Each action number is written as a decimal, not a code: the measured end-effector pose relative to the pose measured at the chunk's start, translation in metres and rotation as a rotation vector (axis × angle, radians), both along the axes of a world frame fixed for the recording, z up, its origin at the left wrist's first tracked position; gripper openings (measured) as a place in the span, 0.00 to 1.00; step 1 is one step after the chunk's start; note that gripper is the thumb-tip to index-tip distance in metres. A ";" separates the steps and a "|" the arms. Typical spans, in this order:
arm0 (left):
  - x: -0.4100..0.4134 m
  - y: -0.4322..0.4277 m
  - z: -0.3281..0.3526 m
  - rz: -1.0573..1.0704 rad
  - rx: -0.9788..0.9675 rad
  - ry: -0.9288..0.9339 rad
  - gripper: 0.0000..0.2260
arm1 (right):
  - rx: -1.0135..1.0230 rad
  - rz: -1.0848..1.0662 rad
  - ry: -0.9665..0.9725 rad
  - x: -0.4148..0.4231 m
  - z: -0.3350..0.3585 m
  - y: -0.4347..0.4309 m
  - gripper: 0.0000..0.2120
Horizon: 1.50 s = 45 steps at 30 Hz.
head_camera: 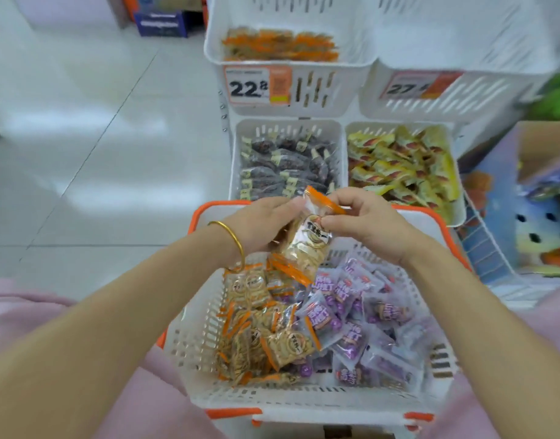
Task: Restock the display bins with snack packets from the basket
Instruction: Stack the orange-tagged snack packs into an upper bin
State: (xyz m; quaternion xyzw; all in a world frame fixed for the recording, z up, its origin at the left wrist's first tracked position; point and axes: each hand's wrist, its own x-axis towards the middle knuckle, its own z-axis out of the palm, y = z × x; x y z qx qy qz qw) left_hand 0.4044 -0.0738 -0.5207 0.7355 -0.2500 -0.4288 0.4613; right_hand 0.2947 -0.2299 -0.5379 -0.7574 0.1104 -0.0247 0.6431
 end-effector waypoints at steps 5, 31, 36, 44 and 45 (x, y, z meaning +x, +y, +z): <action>0.000 -0.018 0.003 0.020 -0.081 -0.119 0.09 | 0.033 -0.136 -0.107 -0.028 0.008 -0.022 0.03; 0.040 -0.040 0.060 0.004 -0.346 -0.339 0.24 | 0.070 -0.240 -0.164 0.035 0.079 -0.025 0.15; 0.098 -0.060 0.091 0.110 -0.371 -0.594 0.29 | -0.236 -0.277 -0.242 0.107 0.130 -0.051 0.06; 0.194 -0.072 0.079 0.309 0.014 -1.275 0.20 | -0.640 -0.596 -0.377 0.276 0.155 -0.094 0.15; 0.201 -0.074 0.073 0.292 0.039 -1.302 0.19 | -0.682 -0.596 -0.354 0.296 0.151 -0.097 0.15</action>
